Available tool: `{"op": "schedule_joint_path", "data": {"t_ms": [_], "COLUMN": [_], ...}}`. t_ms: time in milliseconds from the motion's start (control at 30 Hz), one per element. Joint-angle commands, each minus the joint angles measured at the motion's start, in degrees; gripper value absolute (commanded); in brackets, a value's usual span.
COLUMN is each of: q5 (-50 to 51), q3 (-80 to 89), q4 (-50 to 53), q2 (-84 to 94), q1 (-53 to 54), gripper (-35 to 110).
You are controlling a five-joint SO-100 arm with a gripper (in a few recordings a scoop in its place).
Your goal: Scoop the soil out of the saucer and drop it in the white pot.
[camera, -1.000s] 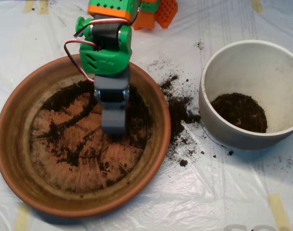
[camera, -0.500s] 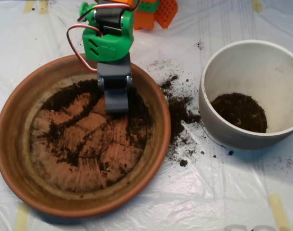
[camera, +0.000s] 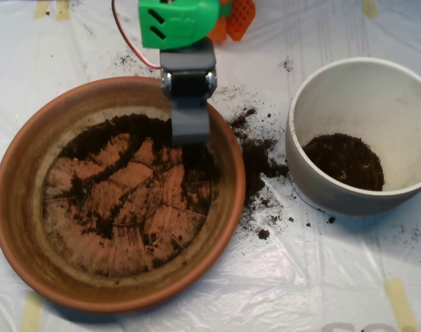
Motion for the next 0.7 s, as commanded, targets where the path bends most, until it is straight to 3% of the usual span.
{"op": "schedule_joint_path", "data": {"t_ms": [0, 300, 667], "q5": [2.55, 6.15, 6.86], "q3": [-11.78, -35.51, -45.79], "q4": [4.66, 16.44, 20.39], "q2": [4.83, -4.39, -7.56], "q1": [-2.55, -12.66, -30.85], "gripper": [-1, -1, -1]}}
